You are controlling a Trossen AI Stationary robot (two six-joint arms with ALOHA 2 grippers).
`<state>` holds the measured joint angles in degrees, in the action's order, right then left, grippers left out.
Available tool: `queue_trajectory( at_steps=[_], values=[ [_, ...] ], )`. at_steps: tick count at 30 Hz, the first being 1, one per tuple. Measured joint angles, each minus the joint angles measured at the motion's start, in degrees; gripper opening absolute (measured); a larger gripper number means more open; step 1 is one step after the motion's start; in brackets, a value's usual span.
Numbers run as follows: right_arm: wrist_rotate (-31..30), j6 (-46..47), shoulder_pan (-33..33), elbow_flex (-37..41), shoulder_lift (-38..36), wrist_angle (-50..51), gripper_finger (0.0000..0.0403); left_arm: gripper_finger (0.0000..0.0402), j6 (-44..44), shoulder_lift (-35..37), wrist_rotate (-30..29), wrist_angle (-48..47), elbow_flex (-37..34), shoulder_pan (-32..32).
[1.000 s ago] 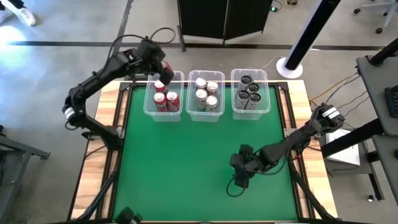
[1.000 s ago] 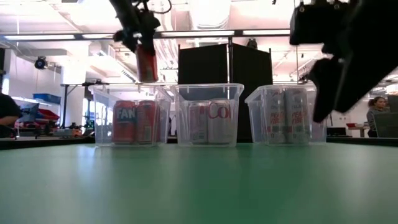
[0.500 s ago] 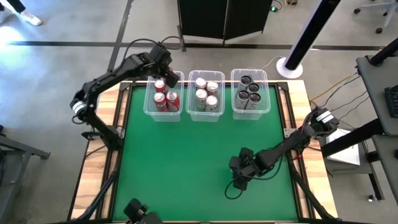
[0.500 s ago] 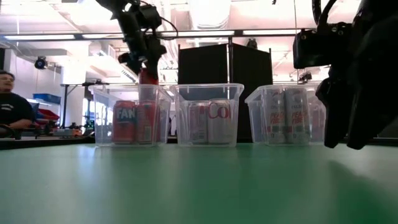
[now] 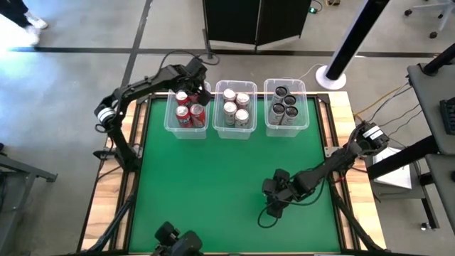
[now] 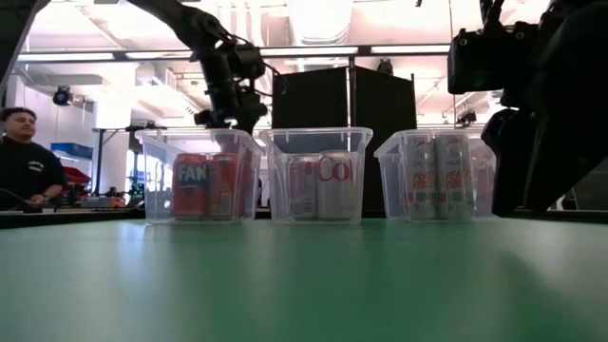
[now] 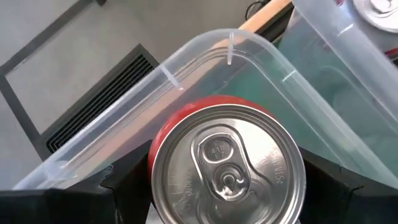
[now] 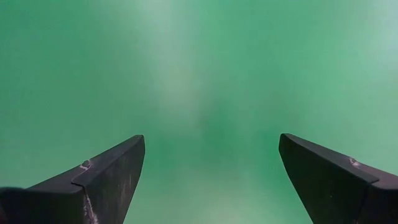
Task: Sort soda cans
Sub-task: Put the orange soda can into the left transparent bin
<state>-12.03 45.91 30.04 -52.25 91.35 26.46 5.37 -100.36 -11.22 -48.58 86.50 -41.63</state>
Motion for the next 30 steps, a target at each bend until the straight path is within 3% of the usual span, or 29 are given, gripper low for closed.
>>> queue_trajectory(
  at_steps=[12, 30],
  values=[
    [0.00, 0.74, 0.09, 0.00, 0.00, -0.02, 0.0366, 0.0280, 1.51, -4.59, 2.47, 0.07, 0.02, -1.51],
    [0.02, 1.52, 0.13, 0.00, -0.02, 0.00, 0.0366, 0.0280, 0.84, -3.43, 6.76, -2.89, 0.02, -3.13]
  ],
)
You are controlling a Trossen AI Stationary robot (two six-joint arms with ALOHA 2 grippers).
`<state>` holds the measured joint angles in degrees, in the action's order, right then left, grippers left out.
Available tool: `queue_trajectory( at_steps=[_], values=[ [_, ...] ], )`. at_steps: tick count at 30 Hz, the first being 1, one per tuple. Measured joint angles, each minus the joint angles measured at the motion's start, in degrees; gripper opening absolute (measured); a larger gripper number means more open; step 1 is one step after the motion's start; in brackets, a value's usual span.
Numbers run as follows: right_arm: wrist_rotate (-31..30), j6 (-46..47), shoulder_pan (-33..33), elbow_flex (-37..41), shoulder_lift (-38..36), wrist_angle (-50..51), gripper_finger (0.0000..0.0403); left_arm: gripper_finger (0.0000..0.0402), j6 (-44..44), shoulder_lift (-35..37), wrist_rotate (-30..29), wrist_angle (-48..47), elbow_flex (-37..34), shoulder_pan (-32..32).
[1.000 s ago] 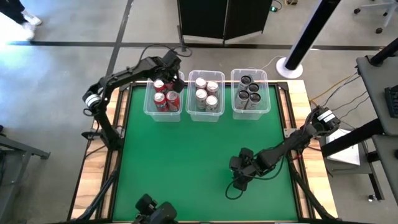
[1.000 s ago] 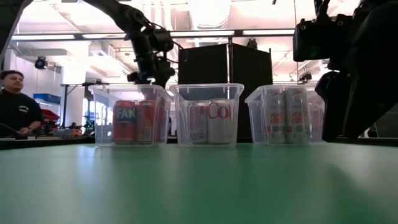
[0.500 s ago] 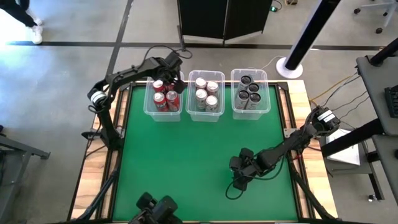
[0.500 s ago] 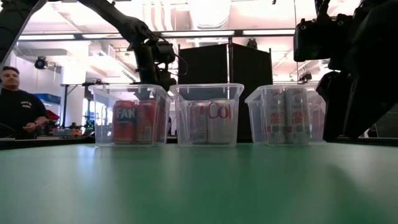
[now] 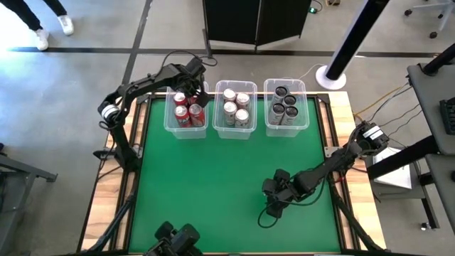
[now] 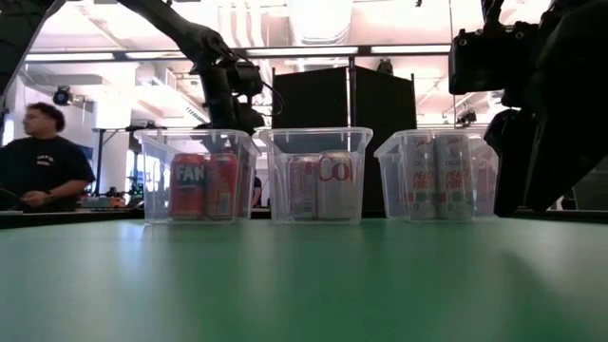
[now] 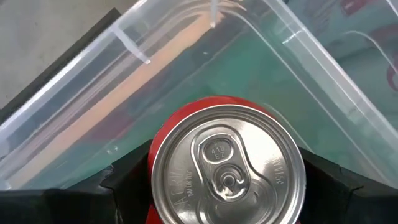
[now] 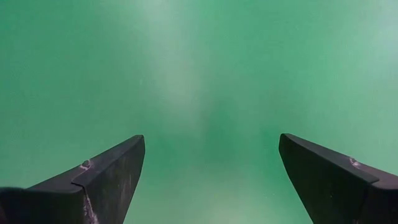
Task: Sort soda cans
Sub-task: Put the orange soda can into the left transparent bin, then adjust the middle transparent bin
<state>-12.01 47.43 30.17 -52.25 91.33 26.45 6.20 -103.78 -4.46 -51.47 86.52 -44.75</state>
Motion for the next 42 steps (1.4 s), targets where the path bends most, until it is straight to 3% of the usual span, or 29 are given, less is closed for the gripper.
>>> queue_trajectory(
  at_steps=[15, 22, 29, 36, 39, 42],
  values=[
    [-0.02, 0.54, -0.04, 0.00, 0.00, 0.00, 0.0366, 0.0281, -1.69, 0.06, 0.87, 4.09, -5.90, 0.11],
    [-0.02, 0.57, -0.04, 0.00, -0.02, -0.02, 0.0366, 0.0386, -2.77, -0.17, -0.12, 2.53, -4.17, 0.33],
    [-0.72, -1.88, -0.04, -1.07, -2.42, 2.01, 0.0366, 0.0354, -2.69, 0.19, 0.54, -2.22, 0.28, 0.85],
    [-13.53, -2.74, -0.07, -4.99, -12.25, 14.61, 0.0366, 0.0349, -2.69, 5.06, 0.58, -5.57, 2.54, 3.87],
    [-22.52, -5.73, -1.00, -5.61, -16.60, 14.23, 0.0366, 0.0349, -2.69, 8.39, 0.58, -5.45, 2.56, 6.00],
    [-24.81, -13.17, -4.99, -5.64, -19.46, 10.27, 0.0366, 0.0349, -2.07, 11.50, 0.60, -5.23, 2.48, 8.98]
  ],
)
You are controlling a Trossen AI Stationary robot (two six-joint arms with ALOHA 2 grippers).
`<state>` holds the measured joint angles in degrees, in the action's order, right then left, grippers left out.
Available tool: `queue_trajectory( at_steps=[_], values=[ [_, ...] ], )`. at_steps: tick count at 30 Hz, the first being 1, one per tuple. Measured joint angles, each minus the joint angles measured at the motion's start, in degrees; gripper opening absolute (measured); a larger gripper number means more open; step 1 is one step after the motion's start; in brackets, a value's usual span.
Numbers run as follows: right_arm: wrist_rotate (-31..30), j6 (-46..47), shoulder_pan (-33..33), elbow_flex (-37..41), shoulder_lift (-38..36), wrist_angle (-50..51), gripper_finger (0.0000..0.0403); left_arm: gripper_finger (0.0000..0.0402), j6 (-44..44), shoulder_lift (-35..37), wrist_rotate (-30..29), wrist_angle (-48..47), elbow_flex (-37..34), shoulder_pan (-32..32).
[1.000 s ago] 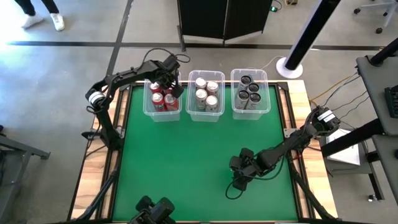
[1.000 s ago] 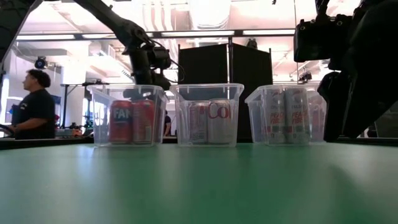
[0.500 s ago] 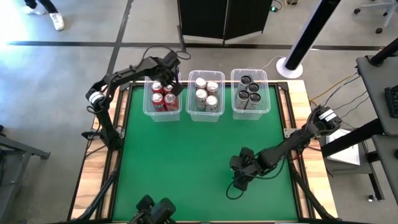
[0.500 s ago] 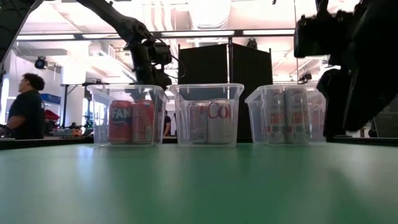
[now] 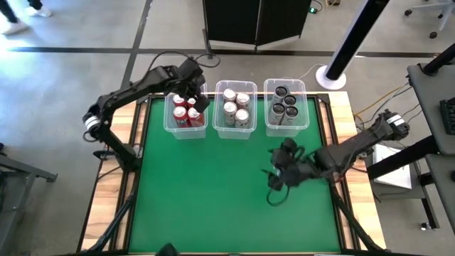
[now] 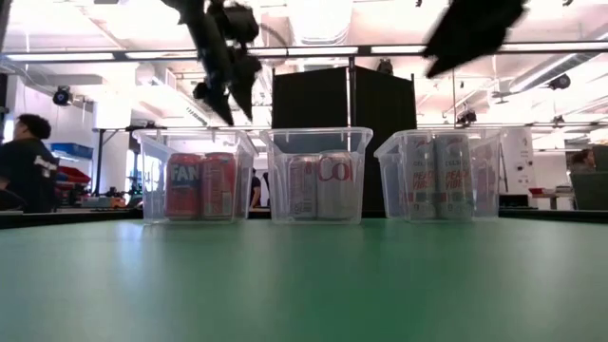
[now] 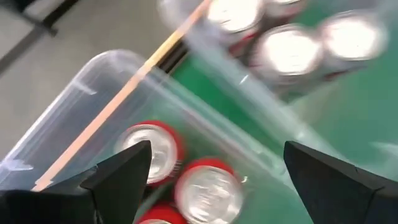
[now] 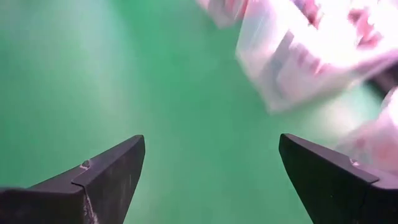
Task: Sort soda cans
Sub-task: Adjust the middle transparent bin
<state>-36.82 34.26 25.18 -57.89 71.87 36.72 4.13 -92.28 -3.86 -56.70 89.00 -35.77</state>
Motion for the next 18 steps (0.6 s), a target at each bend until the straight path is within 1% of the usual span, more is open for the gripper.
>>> queue_trajectory(
  at_steps=[2, 5, 7, 11, 13, 18],
  values=[
    [2.61, -7.63, -3.64, 0.00, -1.01, -5.14, 0.0366, 0.0349, 0.95, 2.55, 0.00, 0.59, -0.60, 2.76],
    [9.79, -18.21, -9.57, -0.20, -1.42, -12.25, 0.0366, 0.0350, 1.50, 6.65, -0.12, 1.91, -2.66, 7.82],
    [13.49, -23.79, -13.62, -1.76, -0.44, -12.98, 0.0366, 0.0350, 1.50, 9.30, -1.24, 3.59, -5.00, 11.33],
    [15.93, -36.26, -19.69, -4.72, 3.37, -12.88, 0.0366, 0.0350, 3.40, 15.38, -3.40, 8.08, -11.88, 17.32],
    [17.10, -39.96, -22.03, -6.32, 5.86, -12.66, 0.0366, 0.0350, 5.45, 18.62, -3.74, 11.18, -16.33, 20.43],
    [25.57, -43.39, -28.42, -10.61, 11.49, -9.26, 0.0366, 0.0350, 9.89, 26.30, -3.51, 19.01, -27.10, 29.41]
  ],
)
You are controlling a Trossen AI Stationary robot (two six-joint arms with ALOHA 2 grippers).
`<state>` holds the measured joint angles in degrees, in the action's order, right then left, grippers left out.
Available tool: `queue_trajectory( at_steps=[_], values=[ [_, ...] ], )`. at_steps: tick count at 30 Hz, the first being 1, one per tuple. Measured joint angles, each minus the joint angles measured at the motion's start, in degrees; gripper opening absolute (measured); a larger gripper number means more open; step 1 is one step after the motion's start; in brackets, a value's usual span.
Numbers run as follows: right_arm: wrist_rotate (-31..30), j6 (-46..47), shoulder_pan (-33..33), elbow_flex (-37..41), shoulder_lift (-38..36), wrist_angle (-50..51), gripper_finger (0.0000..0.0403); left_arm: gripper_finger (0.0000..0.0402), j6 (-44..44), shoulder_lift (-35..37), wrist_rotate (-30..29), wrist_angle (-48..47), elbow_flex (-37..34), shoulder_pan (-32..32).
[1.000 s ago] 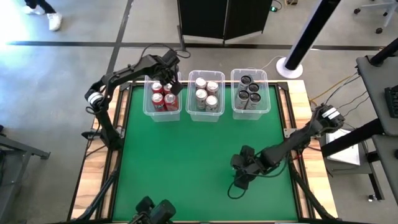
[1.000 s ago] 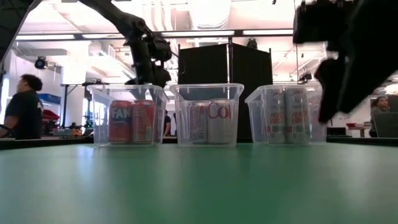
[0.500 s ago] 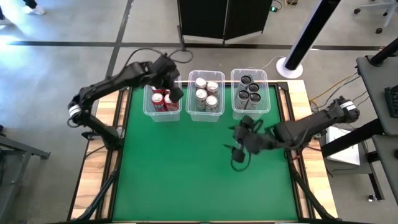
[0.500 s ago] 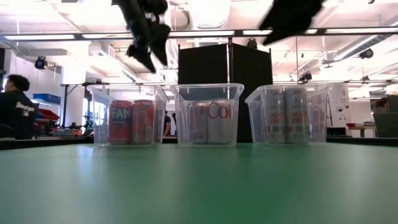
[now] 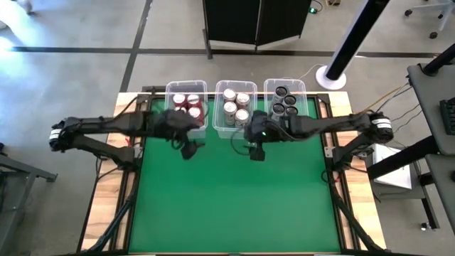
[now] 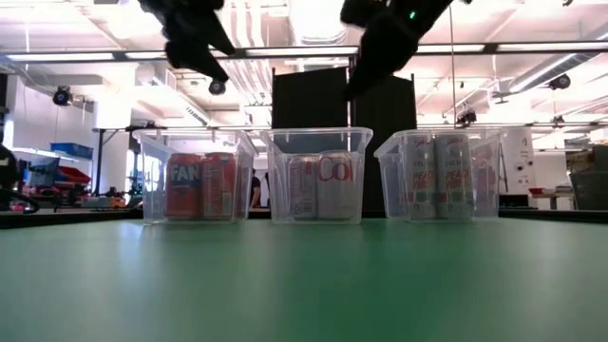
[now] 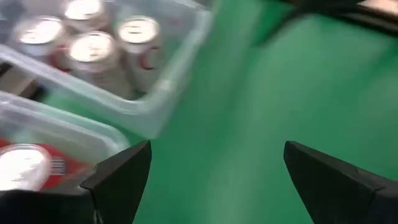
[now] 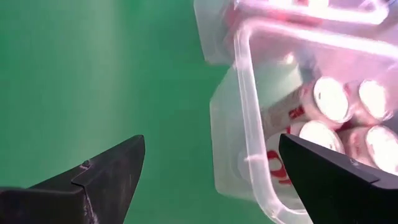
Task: Sort soda cans
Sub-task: Adjust the middle transparent bin
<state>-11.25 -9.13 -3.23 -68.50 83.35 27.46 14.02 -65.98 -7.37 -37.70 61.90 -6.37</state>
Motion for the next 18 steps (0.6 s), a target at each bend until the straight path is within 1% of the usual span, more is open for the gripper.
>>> queue_trajectory(
  at_steps=[3, 5, 8, 12, 18],
  values=[
    [2.74, -2.07, -3.35, -2.63, 2.93, 2.56, 0.0366, 0.0350, 2.77, 3.51, -0.10, 4.21, -4.68, 4.87],
    [3.18, -3.14, -5.17, -4.33, 4.66, 4.93, 0.0366, 0.0350, 4.94, 5.22, -0.44, 6.89, -6.87, 7.31],
    [7.19, -3.54, -7.65, -6.90, 7.25, 9.31, 0.0366, 0.0350, 6.71, 6.60, -1.10, 10.10, -8.82, 10.12],
    [8.33, -3.80, -9.66, -9.27, 9.85, 16.15, 0.0366, 0.0350, 7.48, 7.00, -1.18, 11.30, -9.43, 11.98],
    [8.44, -3.72, -10.43, -9.98, 10.18, 17.86, 0.0366, 0.0350, 7.54, 7.02, -1.25, 11.66, -9.43, 12.21]
  ],
)
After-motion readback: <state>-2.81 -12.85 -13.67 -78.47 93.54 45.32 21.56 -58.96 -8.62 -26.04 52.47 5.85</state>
